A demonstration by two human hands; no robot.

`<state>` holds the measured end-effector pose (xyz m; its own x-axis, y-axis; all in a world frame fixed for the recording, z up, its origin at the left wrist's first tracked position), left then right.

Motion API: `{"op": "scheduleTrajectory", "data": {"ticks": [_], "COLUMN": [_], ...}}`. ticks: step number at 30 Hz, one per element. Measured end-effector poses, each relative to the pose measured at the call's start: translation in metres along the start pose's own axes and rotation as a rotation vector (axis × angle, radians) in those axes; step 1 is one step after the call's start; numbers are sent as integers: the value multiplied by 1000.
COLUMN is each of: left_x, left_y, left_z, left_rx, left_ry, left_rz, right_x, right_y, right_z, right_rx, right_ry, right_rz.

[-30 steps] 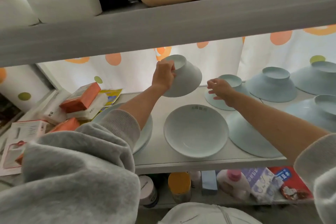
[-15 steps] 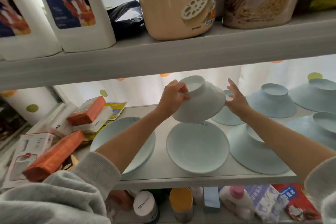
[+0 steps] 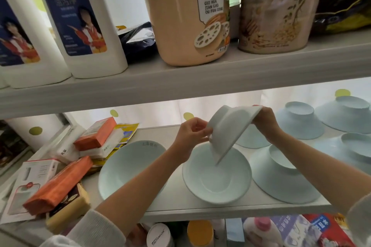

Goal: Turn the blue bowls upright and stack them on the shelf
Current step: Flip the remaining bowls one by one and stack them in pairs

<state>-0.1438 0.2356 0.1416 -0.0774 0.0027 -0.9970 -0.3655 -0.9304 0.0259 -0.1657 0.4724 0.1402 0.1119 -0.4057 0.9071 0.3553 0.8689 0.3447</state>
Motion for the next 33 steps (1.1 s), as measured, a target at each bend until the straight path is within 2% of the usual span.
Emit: {"op": "scheduleTrajectory", "data": {"ticks": [3,6,10,15,18,23,33], "left_x": [4,17,41,69,81,88,87], "left_y": [-7,-6,-11,3,18,30,40], "left_z": [-6,-8,-13,-25,-31,-38,-32], "left_rx": [23,0,42,-107,-224,-303,-341], "left_ry": [68,154,343,498,549,555,467], "left_rz": [-138,-191,-330,-390,-284,-84,266], "right_x": [16,16,2,-22,-37,-52,-62], "right_y": [4,4,-5,-26,-38,-53,-63], "right_z": [-5,-8,-10,-21,-31,-40,-45], "right_rx": [-62,-53,33,192,269,337,340], "right_ry": [18,-36,-107,-263,-314,-338,-340], "right_rz": [-109,-151,-253,-452,-526,-612,-734]}}
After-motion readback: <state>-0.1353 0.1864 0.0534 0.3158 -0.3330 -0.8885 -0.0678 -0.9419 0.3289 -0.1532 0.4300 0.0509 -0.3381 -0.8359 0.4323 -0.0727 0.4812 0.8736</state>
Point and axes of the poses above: each hand's wrist, its own z-axis towards the middle knuckle, its own y-axis out of the back of the hand, x = y × z, the point moved 10 cm from there along z, towards the middle knuckle, and after that the axes turned 3 degrees about z, right-handed, at the moved point
